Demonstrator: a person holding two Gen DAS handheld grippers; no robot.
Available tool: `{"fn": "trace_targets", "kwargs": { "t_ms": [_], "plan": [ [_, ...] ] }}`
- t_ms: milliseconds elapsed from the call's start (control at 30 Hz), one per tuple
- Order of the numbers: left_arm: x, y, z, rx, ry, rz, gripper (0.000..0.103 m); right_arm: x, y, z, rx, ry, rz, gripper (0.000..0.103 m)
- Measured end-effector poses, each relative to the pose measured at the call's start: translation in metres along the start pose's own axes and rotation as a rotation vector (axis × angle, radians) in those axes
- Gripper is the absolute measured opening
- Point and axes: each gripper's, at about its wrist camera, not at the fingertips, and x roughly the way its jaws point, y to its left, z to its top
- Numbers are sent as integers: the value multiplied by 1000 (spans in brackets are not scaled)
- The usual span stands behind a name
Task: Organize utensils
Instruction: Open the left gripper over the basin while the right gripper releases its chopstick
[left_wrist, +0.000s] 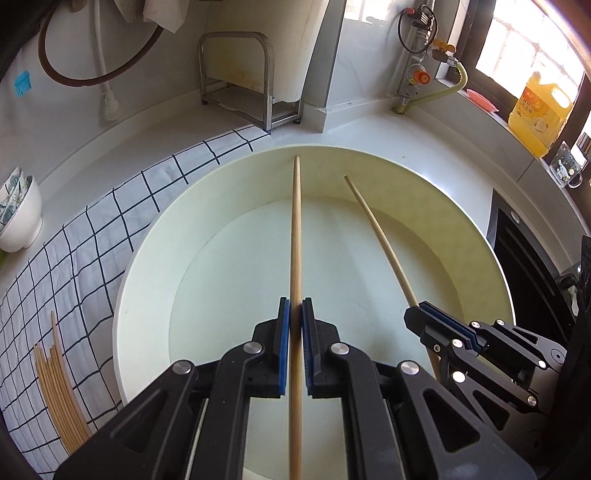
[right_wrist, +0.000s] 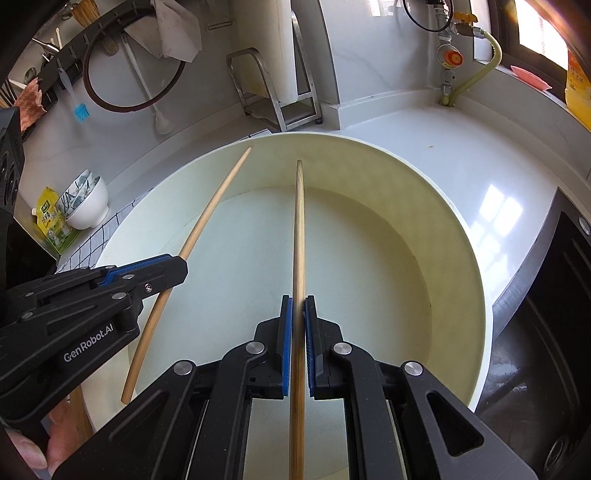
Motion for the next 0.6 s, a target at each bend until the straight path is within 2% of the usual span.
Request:
{"fn": "trace_targets", "kwargs": {
  "t_ms": [33,100,200,600],
  "plan": [
    [0,1,0,-6,2,0,9,-1,-1,0,5,-4,0,7],
    [0,4,-1,-16,-1,7,22,-3,-3,0,16,-13,-2,18],
    [-4,9,-2,-32,-16,18,40,-6,-4,-1,20,-27,-5,18],
    [-29,21,-15,-69,-48,50,48,-26,1,-12,26,-52,16,19]
  ]
}}
